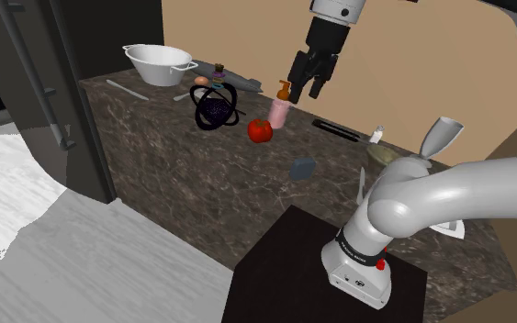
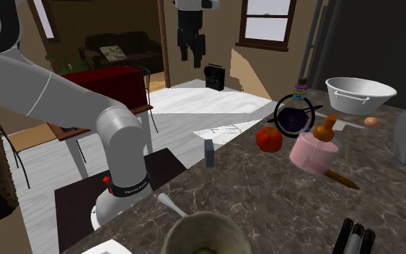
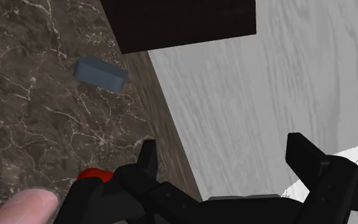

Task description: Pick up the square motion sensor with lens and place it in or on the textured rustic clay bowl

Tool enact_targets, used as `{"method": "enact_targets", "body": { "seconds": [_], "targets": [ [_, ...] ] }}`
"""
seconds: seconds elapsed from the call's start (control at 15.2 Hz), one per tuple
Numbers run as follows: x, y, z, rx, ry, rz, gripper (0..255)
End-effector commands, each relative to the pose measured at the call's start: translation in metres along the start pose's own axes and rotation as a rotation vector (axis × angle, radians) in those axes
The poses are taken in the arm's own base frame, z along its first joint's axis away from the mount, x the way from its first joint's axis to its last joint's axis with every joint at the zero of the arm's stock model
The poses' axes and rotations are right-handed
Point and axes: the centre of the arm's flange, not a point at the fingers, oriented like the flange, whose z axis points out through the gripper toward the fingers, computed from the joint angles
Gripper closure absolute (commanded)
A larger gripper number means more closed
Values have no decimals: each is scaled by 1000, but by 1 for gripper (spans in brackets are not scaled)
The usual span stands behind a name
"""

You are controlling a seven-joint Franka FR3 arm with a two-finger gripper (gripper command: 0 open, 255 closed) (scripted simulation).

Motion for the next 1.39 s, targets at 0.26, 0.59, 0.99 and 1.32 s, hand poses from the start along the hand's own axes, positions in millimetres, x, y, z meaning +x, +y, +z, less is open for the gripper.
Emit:
{"method": "enact_targets", "body": {
  "seconds": [0.26, 0.59, 0.99, 1.32],
  "targets": [
    [3, 24, 46, -15, -11, -17, 0],
    [7, 55, 102, -34, -24, -39, 0],
    [11, 94, 169, -56, -40, -65, 0],
    [14, 128, 225, -75, -54, -86, 0]
  ]
}}
